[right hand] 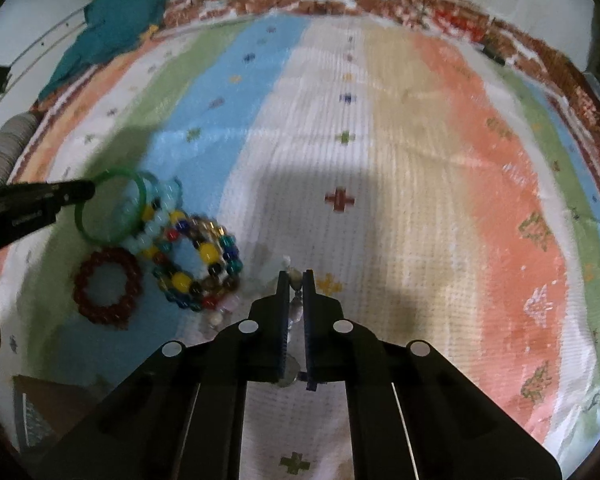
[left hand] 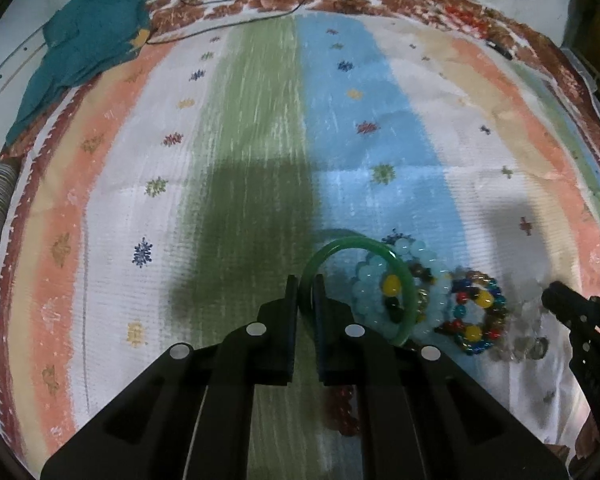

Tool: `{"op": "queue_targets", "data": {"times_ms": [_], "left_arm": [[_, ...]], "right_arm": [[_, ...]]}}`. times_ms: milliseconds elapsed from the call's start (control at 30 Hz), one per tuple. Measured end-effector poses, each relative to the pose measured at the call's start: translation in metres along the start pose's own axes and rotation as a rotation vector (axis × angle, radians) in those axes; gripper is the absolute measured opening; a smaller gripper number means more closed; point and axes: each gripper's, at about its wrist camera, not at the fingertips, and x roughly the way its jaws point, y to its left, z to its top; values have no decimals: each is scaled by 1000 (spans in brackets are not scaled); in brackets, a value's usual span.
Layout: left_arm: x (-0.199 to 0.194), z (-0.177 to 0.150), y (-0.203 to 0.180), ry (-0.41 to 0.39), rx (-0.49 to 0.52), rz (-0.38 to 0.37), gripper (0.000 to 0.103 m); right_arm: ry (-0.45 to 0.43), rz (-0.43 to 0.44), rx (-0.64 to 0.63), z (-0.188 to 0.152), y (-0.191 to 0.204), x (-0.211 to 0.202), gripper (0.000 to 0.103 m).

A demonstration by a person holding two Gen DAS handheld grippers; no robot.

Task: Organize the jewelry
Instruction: 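Lift and carry the green bangle and clear bracelet over the silver tin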

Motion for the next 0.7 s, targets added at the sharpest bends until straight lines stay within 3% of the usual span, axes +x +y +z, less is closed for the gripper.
{"op": "queue_targets", "data": {"times_ms": [167, 700], "left_arm": [[-11, -5, -4, -10, 24, 22, 7], [-71, -12, -17, -86, 11, -27, 7]], "right_arm": [[-70, -12, 1, 2, 1, -16, 7], [-178, 2, 48, 0, -1, -60, 7]]}}
